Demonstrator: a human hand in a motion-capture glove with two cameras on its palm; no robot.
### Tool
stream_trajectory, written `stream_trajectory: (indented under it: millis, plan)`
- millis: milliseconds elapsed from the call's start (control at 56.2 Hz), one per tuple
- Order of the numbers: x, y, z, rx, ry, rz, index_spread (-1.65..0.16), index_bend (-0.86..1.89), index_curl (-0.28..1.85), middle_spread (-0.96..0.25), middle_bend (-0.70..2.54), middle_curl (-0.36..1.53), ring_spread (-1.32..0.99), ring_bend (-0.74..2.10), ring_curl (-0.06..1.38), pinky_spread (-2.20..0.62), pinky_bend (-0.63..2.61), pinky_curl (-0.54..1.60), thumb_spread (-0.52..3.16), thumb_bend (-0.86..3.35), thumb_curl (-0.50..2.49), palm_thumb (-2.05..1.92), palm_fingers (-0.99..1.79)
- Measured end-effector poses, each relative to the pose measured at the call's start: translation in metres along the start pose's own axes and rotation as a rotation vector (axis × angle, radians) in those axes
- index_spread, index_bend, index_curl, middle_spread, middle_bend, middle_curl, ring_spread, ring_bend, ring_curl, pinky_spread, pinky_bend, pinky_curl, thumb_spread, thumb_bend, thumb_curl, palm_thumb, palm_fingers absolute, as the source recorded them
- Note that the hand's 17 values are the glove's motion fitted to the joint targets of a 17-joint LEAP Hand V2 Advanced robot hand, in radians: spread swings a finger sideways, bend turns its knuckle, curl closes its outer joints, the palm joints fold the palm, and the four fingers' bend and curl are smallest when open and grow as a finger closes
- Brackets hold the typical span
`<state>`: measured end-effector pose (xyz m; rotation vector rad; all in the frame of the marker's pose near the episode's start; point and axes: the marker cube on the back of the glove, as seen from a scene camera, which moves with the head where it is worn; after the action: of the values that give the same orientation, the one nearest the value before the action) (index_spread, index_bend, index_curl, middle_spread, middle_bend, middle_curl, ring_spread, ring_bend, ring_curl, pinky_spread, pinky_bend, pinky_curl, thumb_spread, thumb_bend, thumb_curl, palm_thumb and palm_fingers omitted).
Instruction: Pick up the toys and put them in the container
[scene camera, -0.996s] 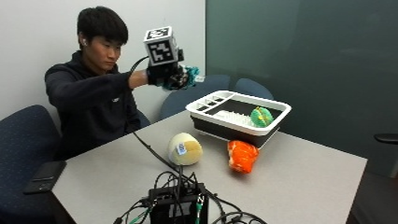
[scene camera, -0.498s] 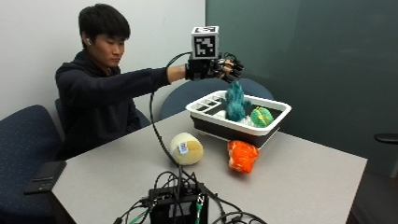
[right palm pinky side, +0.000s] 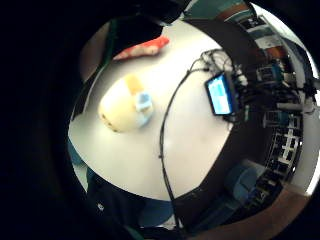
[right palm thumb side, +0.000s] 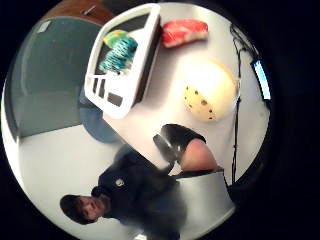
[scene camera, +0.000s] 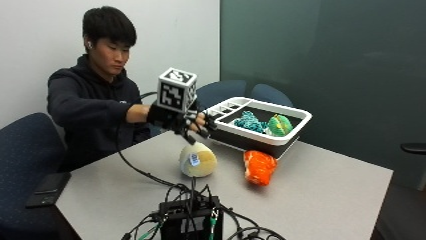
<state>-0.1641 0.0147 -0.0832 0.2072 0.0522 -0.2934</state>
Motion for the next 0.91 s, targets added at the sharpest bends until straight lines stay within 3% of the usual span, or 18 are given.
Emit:
stream_trajectory:
  millis: [142, 285, 462, 676, 907]
  plan:
    - [-0.002, -0.009, 0.083, -0.130, -0.020, -0.030, -0.29, 0.12, 0.29, -0.04, 0.09, 0.34, -0.03, 0.18, 0.30, -0.03, 1.06, 0.35, 1.18, -0.01, 0.39, 0.17, -0.20]
    - [0.000, -0.028, 0.106, -0.090, -0.103, -0.056, -0.32, 0.14, 0.29, -0.03, 0.07, 0.27, 0.01, 0.23, 0.32, -0.01, 1.25, 0.38, 1.20, 0.01, 0.39, 0.25, -0.10]
    - [-0.011, -0.049, 0.113, 0.066, -0.147, -0.085, -0.30, 0.12, 0.29, -0.07, 0.20, 0.25, -0.17, 0.78, 0.43, -0.24, 1.31, 0.36, 1.29, 0.19, 0.49, 0.58, 0.60]
    - [-0.025, -0.052, 0.083, 0.081, -0.201, -0.063, -0.38, 0.40, 0.44, -0.20, 0.56, 0.42, -0.39, 1.07, 0.61, -0.37, 1.14, 0.38, 0.83, 0.26, 0.71, 0.81, 1.02]
    - [-0.047, -0.035, -0.039, 0.214, -0.218, -0.087, -0.47, 0.59, 0.67, -0.33, 0.82, 0.63, -0.49, 1.28, 0.77, -0.41, 1.24, 0.47, 0.52, 0.30, 0.88, 0.82, 0.90]
